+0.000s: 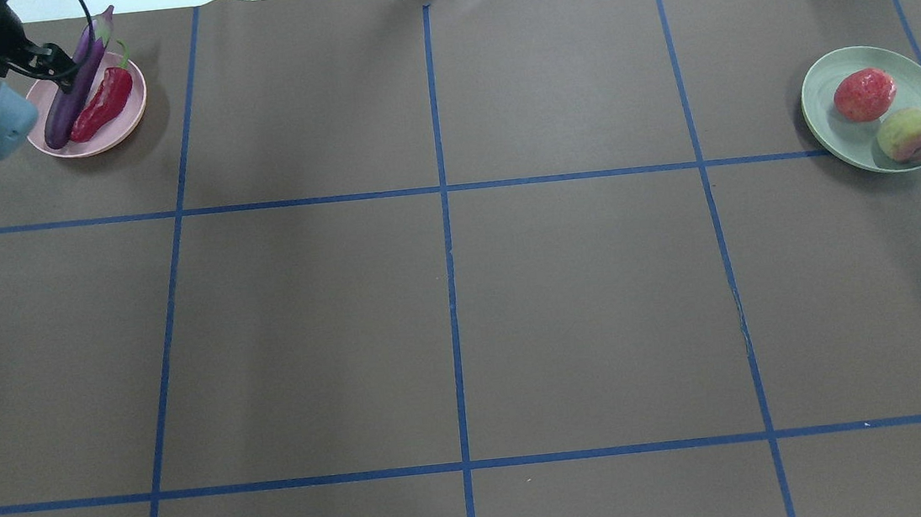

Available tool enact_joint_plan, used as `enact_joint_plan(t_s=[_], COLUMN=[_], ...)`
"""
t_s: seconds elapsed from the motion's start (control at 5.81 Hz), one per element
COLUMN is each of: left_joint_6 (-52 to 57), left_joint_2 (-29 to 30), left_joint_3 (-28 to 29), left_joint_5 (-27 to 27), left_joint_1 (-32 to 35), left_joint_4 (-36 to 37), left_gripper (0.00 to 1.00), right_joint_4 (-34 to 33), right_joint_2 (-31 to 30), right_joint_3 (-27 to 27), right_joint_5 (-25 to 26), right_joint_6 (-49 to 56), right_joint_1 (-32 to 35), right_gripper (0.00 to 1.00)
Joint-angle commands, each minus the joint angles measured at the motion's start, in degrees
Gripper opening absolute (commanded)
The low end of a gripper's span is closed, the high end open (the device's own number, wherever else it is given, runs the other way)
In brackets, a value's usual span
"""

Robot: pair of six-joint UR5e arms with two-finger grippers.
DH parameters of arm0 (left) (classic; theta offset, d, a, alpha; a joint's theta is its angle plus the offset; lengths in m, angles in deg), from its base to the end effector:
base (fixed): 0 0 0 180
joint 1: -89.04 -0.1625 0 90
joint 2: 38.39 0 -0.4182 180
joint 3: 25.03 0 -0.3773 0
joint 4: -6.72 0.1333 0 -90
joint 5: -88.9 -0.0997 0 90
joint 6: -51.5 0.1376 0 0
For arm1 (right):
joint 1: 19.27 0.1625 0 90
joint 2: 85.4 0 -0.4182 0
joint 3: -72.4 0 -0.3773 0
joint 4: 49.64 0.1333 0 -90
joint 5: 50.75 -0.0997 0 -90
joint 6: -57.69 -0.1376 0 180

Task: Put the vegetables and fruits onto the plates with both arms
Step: 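Carry the chili with the left gripper onto the pink plate and release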

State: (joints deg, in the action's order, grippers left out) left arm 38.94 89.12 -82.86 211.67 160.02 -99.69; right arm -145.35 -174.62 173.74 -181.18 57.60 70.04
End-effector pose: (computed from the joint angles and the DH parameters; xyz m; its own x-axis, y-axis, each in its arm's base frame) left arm 0.1940 -0.7431 0.5296 0.7779 0.2616 -0.5713 -0.1368 0.9579 0.2524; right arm 0.0382 -0.4858 0.5944 0.7603 -0.0800 0.6446 0.0108 0.9938 0.1106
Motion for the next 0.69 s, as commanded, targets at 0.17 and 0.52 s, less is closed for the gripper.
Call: enact_joint_plan(t_s=[0.17,0.52], left_joint_6=[6.0,19.0], left_joint_2=[-10.0,-22.7], left_joint_3=[-16.5,-28.2], left_joint_5=[7.8,8.3], left_joint_1=[9.6,14.3], left_joint_4=[22.2,27.0], left_gripper=[1.00,1.00], right_joint_4=[0.0,0.0], right_joint_2=[-0.1,-0.3], right_joint_3=[0.1,0.2], right_joint_5=[-0.1,-0.2], right_joint_6=[0.0,0.2], right_joint_1=[0.0,0.0], right_gripper=[1.00,1.00])
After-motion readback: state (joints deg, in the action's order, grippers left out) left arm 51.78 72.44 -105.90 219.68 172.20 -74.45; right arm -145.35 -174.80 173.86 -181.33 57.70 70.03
